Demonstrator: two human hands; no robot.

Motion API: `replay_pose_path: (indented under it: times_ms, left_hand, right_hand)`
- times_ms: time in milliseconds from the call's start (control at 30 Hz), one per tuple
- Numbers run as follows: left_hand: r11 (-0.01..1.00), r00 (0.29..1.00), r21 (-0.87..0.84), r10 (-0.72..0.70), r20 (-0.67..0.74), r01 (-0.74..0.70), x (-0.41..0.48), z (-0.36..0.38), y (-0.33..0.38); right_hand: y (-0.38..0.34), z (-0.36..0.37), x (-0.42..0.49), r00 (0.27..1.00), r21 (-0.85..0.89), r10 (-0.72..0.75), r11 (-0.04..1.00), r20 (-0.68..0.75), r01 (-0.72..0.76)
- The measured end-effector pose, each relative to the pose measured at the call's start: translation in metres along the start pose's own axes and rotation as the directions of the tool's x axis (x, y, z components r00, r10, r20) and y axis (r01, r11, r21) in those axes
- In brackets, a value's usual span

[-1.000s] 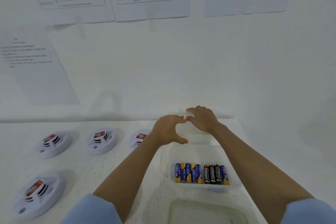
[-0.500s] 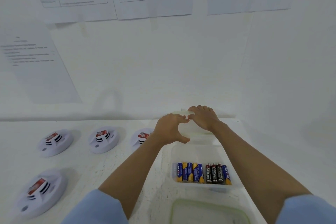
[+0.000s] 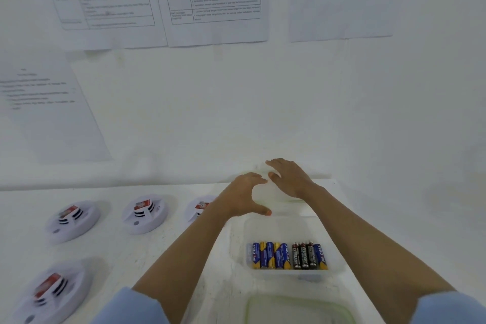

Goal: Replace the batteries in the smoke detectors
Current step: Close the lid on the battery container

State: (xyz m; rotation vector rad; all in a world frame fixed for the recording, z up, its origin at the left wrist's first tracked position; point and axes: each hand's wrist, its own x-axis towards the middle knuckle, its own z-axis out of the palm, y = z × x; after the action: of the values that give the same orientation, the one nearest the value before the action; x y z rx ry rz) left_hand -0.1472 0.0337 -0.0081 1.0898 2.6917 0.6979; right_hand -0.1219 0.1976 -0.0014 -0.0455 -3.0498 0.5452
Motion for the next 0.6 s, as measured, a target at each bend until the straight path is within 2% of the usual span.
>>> replay_pose_path:
  times_ms: [133,400,600]
  left_hand:
    - [1.0,0.999,-0.009,0.008,-0.043,-0.009,-0.008,0.003,0.007]
    - [0.994,0.985,-0.025,0.102,-0.137,-0.106,-0.038,-0.008,0.02]
    - [0.997,0.984,0.0,0.081,-0.16,-0.082,-0.078,-0.002,0.028]
  right_hand:
    - [-0.005,-0.007,-0.014,0.999,-0.01,-0.032,0.999,-0.027,0.032]
    - [-0.018,-0.006,-0.064,0.999,0.133,-0.028,0.991,-0.036,0.032]
    - [-0.025,-0.002,-0.108,0.998,0.15,-0.053,0.987,-0.021,0.056]
